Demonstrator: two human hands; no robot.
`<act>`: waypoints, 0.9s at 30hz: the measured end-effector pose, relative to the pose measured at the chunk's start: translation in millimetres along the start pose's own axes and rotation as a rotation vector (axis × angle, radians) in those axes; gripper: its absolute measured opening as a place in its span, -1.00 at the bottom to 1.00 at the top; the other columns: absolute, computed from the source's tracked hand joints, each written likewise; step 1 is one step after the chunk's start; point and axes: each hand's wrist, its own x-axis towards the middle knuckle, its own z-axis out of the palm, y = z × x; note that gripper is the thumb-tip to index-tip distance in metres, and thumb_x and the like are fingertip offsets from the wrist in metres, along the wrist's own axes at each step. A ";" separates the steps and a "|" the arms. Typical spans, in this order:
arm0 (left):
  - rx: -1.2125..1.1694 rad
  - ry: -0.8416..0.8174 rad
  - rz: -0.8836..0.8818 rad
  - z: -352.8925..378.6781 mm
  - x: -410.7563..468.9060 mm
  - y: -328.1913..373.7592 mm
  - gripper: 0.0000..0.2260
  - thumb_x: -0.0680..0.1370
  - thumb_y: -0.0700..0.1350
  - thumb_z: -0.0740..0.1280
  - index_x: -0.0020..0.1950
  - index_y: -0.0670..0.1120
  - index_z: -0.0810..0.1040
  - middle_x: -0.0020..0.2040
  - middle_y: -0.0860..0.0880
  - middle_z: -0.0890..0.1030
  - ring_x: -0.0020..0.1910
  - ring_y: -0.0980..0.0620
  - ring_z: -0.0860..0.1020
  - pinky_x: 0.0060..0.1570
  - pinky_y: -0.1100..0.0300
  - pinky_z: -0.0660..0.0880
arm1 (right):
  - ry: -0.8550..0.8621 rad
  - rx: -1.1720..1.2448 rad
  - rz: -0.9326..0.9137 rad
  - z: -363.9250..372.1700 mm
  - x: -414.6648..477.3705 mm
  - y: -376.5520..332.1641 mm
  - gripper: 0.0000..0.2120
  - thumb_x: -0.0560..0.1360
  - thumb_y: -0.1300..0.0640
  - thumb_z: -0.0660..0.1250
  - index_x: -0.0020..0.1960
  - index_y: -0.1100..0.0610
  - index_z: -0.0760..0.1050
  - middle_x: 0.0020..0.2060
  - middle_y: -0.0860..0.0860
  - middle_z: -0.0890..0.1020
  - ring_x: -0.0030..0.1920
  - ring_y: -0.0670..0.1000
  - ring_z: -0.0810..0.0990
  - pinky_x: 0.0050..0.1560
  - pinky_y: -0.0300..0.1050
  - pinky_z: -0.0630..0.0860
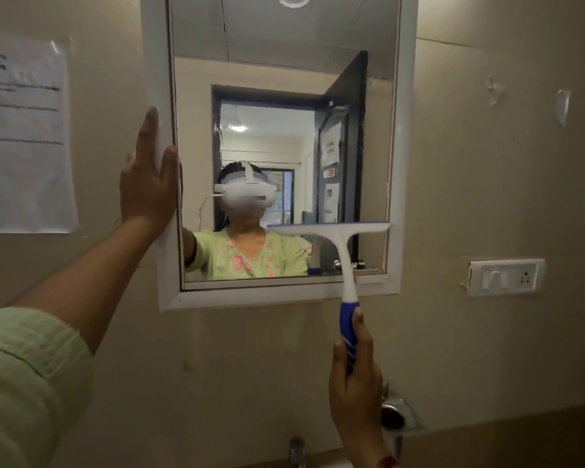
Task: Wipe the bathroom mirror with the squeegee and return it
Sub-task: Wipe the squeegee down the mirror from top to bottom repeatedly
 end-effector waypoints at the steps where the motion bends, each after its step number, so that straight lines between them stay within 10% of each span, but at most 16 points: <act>1: -0.002 -0.001 0.000 -0.3 -0.3 0.4 -0.55 0.62 0.04 0.07 0.50 0.02 0.10 0.45 -0.09 0.30 0.30 -0.16 0.39 0.24 0.04 0.32 | 0.005 0.034 0.008 1.3 6.3 -5.1 -0.56 0.53 -0.26 0.00 0.39 -0.39 0.03 -0.20 -0.08 0.56 -0.35 -0.15 0.53 -0.43 -0.41 0.44; 14: -0.014 0.008 0.007 0.0 -0.4 0.6 -0.56 0.62 0.01 0.08 0.50 0.00 0.12 0.46 -0.04 0.27 0.34 -0.13 0.36 0.28 0.06 0.29 | -0.022 -0.039 0.105 -2.8 -46.3 14.4 -0.41 0.48 -0.04 0.13 0.35 -0.48 -0.04 0.07 0.06 0.59 -0.15 -0.11 0.58 -0.17 -0.46 0.49; 20: -0.009 0.005 0.027 1.9 0.5 -3.1 -0.55 0.62 0.05 0.06 0.50 0.01 0.10 0.47 -0.02 0.25 0.33 -0.12 0.37 0.28 0.08 0.29 | -0.013 0.088 0.081 -0.9 -15.5 -6.6 -0.50 0.48 -0.15 0.07 0.35 -0.48 0.00 -0.11 0.00 0.59 -0.38 -0.08 0.51 -0.42 -0.32 0.50; 27: -0.017 0.007 0.036 3.0 0.1 -5.7 -0.55 0.62 0.04 0.06 0.50 0.01 0.09 0.47 0.01 0.25 0.33 -0.09 0.37 0.27 0.18 0.26 | -0.023 -0.002 0.112 -1.9 -44.2 5.2 -0.45 0.47 -0.11 0.06 0.32 -0.53 -0.08 0.26 0.08 0.49 -0.11 -0.15 0.57 -0.21 -0.49 0.51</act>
